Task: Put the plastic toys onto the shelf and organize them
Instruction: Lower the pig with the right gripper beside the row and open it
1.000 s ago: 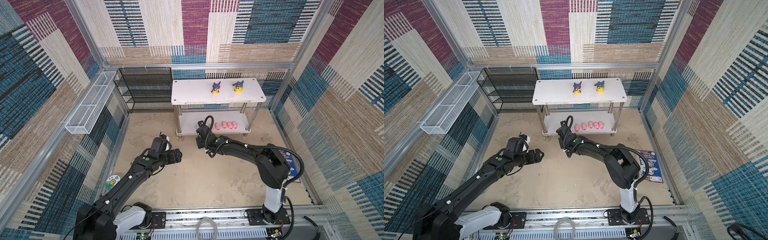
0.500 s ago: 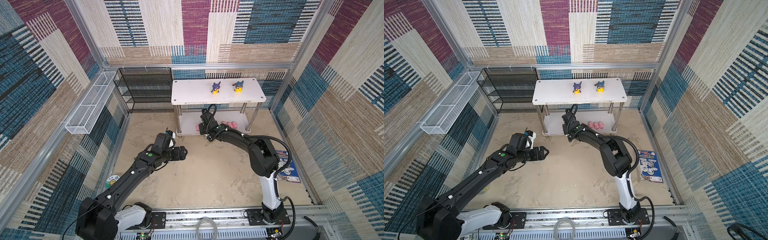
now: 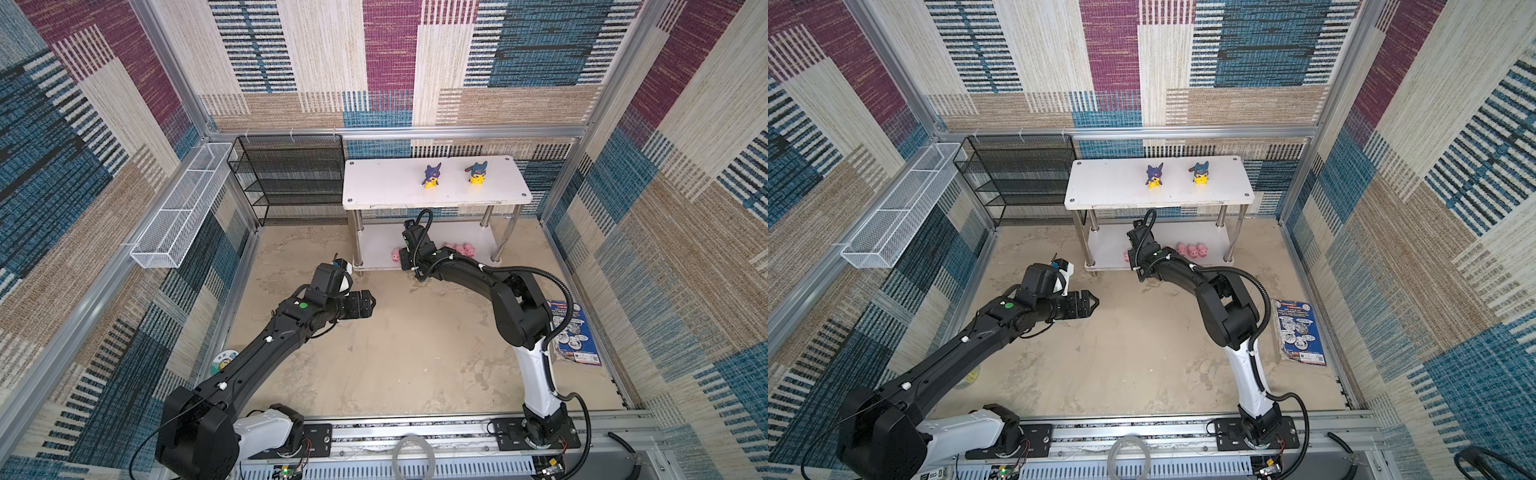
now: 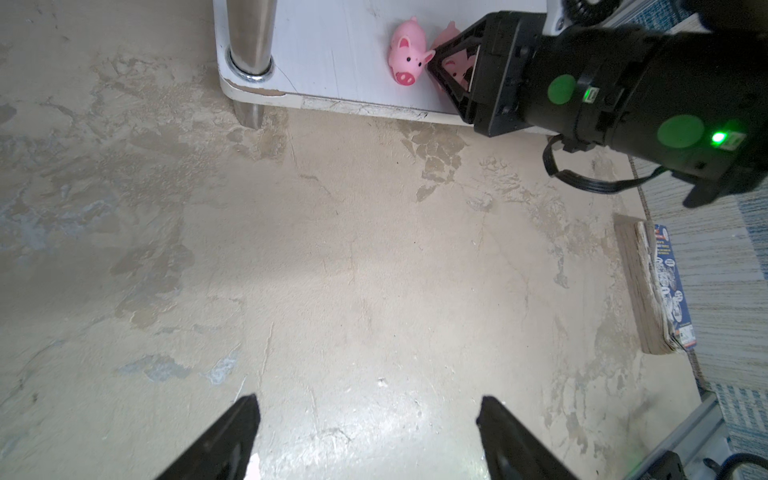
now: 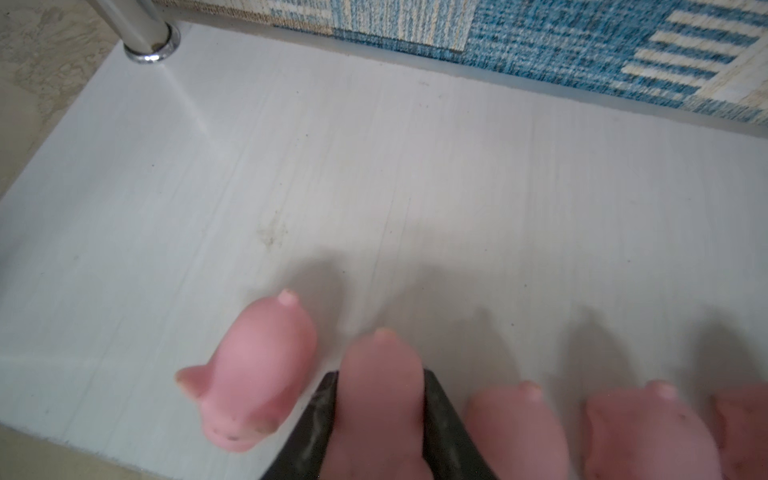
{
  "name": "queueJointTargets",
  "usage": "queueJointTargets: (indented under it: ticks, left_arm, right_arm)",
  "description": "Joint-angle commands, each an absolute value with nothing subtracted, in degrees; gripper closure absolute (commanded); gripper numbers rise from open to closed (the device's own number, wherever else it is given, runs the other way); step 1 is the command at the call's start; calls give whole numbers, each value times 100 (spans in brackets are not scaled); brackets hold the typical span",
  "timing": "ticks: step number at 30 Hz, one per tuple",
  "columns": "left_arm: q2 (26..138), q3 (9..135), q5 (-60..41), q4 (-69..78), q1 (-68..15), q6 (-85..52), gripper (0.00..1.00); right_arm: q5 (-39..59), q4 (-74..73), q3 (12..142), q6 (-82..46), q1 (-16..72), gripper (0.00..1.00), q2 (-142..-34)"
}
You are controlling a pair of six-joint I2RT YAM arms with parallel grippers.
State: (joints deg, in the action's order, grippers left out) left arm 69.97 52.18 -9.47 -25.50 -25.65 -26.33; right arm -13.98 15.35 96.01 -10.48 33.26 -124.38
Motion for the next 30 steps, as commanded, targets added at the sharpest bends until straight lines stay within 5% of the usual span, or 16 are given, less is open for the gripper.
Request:
queueJointTargets:
  ticks: [1, 15, 30]
  left_arm:
    - [7025, 5256, -916, -2558, -2564, -2514, 12]
    - [7103, 5281, -852, -2586, -2562, -2501, 13]
    - [7045, 5249, -811, -2557, -2566, -2549, 13]
  right_arm:
    - [-1304, 1556, 9642, -1115, 3318, 65, -12456]
    - [-1360, 1601, 9669, -1111, 3314, 40, -12345]
    - [-1020, 1480, 9246, -1207, 3328, 33, -11750]
